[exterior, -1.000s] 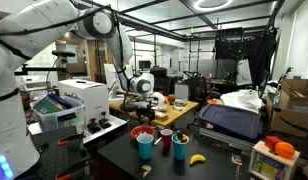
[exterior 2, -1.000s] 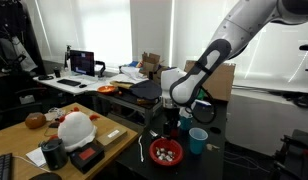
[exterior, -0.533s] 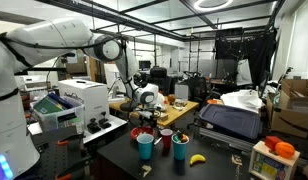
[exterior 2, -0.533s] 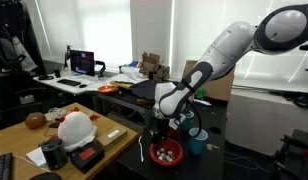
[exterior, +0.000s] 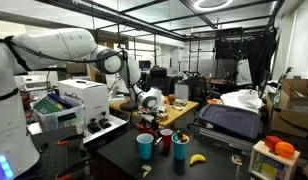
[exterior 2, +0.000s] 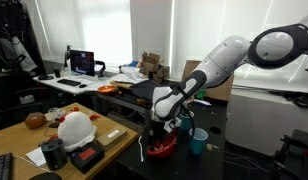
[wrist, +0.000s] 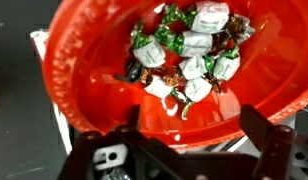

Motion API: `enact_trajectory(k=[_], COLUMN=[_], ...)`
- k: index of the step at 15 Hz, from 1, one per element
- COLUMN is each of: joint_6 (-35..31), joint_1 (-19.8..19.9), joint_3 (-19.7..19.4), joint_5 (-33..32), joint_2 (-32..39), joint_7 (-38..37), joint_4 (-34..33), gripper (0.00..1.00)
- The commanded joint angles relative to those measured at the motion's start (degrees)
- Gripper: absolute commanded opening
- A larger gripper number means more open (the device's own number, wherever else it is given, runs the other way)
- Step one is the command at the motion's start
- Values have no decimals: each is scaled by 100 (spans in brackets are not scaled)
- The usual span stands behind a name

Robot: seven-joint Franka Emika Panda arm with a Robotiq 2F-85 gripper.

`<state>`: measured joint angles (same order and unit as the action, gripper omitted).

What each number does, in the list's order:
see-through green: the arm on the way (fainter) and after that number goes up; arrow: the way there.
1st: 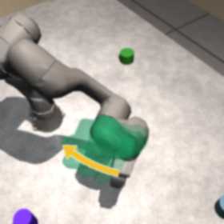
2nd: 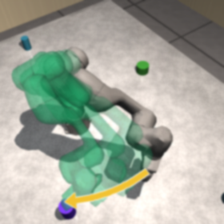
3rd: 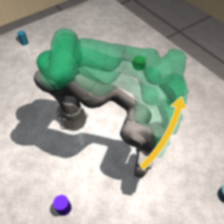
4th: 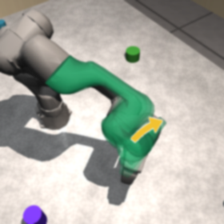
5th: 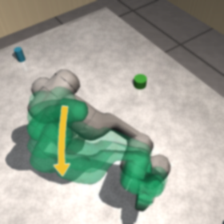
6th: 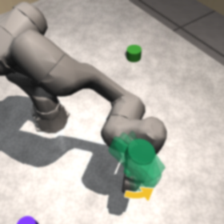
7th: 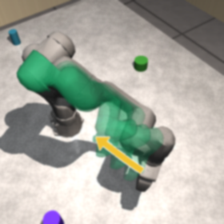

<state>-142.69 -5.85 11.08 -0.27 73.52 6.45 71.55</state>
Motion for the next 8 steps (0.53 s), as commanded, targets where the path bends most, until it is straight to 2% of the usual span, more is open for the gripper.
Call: enact_trajectory(k=[1, 8], joint_6=[163, 167], joint_1=[59, -89], joint_3=[209, 147], joint_5=[175, -22], joint_2=[102, -264], joint_7=[248, -93], joint_4=[-215, 260], gripper=[100, 100])
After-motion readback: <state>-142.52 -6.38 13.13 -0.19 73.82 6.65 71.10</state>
